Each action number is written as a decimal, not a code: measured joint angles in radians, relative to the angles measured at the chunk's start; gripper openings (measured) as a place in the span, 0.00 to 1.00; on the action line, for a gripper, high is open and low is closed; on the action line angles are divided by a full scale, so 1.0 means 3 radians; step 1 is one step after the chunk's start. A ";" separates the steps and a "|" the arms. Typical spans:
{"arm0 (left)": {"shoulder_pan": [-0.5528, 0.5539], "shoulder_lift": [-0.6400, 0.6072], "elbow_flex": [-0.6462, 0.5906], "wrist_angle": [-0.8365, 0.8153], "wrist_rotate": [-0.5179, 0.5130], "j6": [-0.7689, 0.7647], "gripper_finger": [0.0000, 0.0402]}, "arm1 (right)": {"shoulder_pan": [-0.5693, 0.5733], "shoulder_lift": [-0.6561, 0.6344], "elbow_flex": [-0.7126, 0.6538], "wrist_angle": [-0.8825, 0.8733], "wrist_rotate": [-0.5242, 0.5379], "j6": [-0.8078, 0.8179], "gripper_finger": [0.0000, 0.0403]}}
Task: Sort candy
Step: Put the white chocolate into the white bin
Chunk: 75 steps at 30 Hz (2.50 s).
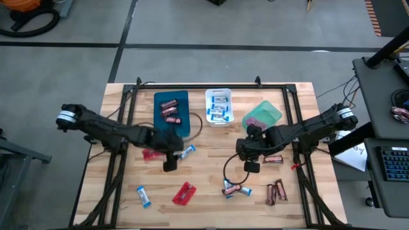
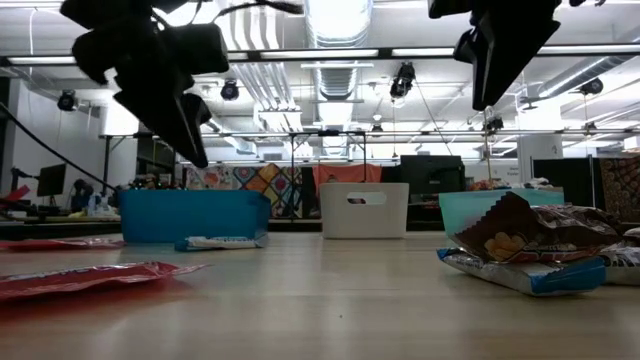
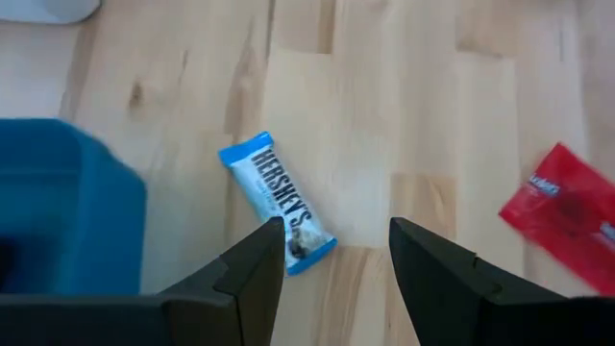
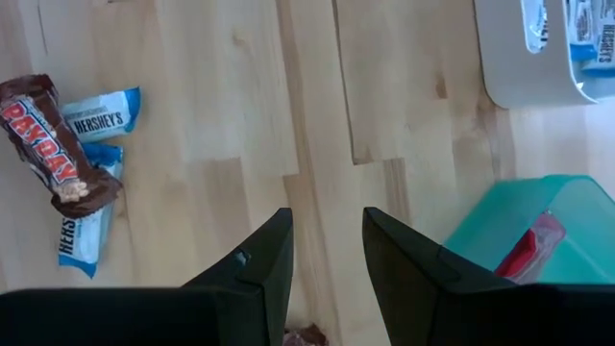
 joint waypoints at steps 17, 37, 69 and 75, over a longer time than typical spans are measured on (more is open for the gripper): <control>-0.0319 0.0763 -0.0151 0.0611 -0.0874 -0.0388 0.43 | 0.0004 0.0000 -0.0158 0.0056 -0.0045 0.0073 0.29; -0.0319 0.1069 -0.0167 0.0637 -0.0894 -0.0562 0.29 | 0.0003 0.0000 -0.0257 0.0139 -0.0122 0.0082 0.29; -0.0223 -0.0118 -0.0186 0.0907 -0.0148 0.0281 0.12 | -0.0025 0.0001 -0.1174 0.3995 0.0254 -0.2359 0.29; -0.0218 0.0086 -0.0187 0.0942 -0.0140 0.0422 0.12 | -0.0093 0.0094 -0.1253 0.4220 0.0266 -0.1825 0.29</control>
